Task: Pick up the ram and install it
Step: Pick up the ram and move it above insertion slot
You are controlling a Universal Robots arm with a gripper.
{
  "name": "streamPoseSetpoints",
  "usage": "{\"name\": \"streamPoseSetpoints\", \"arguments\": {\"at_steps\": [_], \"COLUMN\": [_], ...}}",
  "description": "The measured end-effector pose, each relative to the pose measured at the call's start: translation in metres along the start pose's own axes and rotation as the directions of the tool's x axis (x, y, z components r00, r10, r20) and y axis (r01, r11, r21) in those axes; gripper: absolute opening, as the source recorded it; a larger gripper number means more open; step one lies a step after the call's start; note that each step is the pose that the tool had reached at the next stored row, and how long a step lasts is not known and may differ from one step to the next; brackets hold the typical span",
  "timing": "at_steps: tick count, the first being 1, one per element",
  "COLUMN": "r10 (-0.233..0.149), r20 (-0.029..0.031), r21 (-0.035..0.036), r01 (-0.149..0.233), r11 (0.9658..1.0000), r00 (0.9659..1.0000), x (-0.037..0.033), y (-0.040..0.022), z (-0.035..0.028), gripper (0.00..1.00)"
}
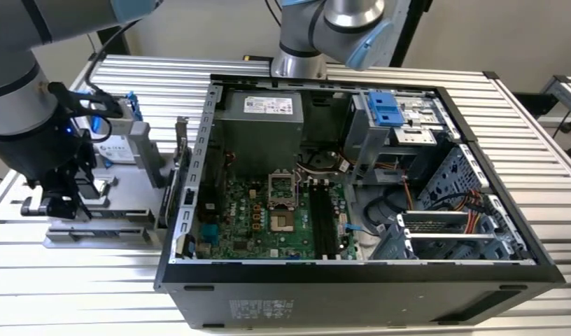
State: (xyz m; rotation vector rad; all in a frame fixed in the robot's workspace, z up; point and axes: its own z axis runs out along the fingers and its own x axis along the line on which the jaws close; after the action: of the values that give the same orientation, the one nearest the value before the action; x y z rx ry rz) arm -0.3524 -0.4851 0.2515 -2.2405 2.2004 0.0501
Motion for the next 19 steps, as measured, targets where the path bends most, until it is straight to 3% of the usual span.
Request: {"name": "streamPoseSetpoints", "arguments": {"at_steps": [19], "r10": [0.002], "r20": [-0.0002], "r21": [-0.0072], "r01": [-0.002], "r11": [1.0000], "r00": [1.0000], "x": [0.0074], "y": [-0.0004], "z": [0.0220], "gripper": [1.00]}}
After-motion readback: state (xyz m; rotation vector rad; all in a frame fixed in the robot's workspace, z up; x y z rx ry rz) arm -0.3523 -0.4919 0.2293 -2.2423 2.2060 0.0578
